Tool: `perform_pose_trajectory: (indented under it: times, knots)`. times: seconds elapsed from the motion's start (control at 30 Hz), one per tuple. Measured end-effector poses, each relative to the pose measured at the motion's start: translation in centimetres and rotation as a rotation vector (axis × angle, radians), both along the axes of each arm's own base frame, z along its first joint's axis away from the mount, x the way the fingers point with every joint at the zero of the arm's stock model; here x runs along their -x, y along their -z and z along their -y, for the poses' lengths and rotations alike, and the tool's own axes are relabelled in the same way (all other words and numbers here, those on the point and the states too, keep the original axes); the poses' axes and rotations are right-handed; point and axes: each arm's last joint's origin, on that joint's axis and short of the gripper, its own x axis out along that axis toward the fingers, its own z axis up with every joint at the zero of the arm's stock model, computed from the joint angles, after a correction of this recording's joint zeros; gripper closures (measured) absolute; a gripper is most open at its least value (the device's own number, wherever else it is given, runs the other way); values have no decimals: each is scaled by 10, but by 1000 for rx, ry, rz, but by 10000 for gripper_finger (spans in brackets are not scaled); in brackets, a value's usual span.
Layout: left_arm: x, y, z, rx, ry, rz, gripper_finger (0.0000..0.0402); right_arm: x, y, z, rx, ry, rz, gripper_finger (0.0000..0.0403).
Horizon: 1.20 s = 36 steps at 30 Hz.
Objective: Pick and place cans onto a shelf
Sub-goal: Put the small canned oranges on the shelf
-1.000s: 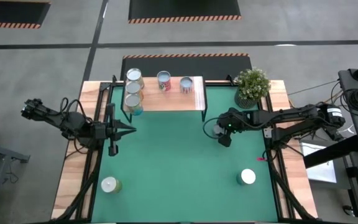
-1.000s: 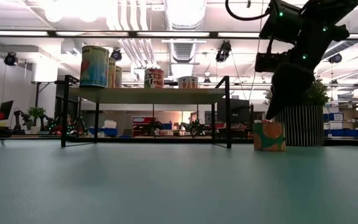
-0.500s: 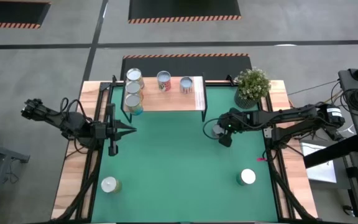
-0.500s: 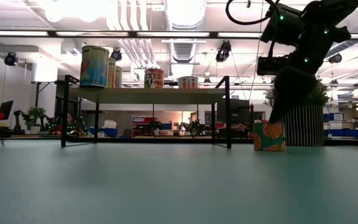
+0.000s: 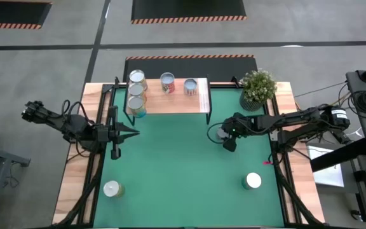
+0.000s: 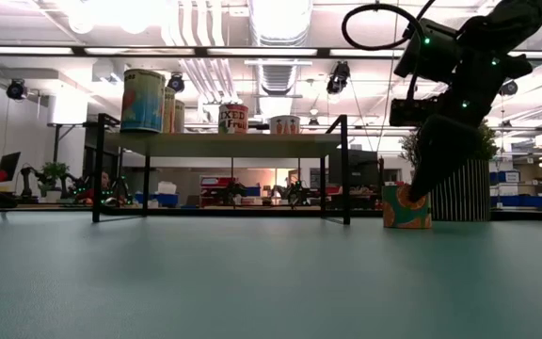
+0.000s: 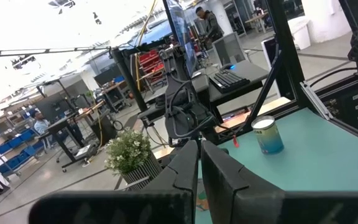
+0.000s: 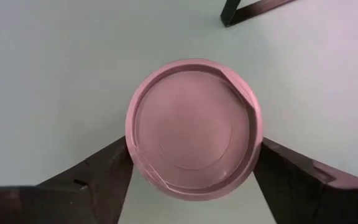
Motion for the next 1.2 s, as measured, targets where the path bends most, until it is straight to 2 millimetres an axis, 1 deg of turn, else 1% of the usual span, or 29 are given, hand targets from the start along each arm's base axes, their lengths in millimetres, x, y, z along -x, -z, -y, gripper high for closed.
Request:
perform_pose_trajectory:
  times: [0.1, 0.17, 0.27, 0.33, 0.5, 0.57, 0.7, 0.83, 0.9, 0.97, 1.07, 1.2]
  knots:
    - [0, 0, 0, 0, 0, 0, 398, 0, 0, 0, -8, -3, 3, 145]
    - [0, 0, 0, 0, 0, 0, 398, 0, -1, 0, -13, -13, 5, 153]
    - [0, 0, 0, 0, 0, 0, 398, -1, -3, -1, -26, -16, 7, 147]
    - [0, 0, 0, 0, 0, 0, 398, -1, -10, -1, -30, -17, 2, 136]
    - [0, 0, 0, 0, 0, 0, 398, -7, -48, 0, -28, -11, -26, 125]
    - [0, 0, 0, 0, 0, 0, 398, -10, -70, 1, -25, -8, -30, 127]
    - [0, 0, 0, 0, 0, 0, 398, -12, -114, 3, 41, 29, -41, 131]
    - [0, 0, 0, 0, 0, 0, 398, -14, -155, 5, 95, 57, 40, 129]
    - [0, 0, 0, 0, 0, 0, 398, -16, -173, 6, 127, 52, 92, 128]
    - [0, 0, 0, 0, 0, 0, 398, -20, -188, 6, 144, 39, 138, 129]
    - [0, 0, 0, -4, 0, 0, 398, -30, -202, 8, 167, 21, 174, 132]
    - [0, 0, 0, -7, 0, 0, 398, -54, -212, 12, 215, -30, 206, 133]
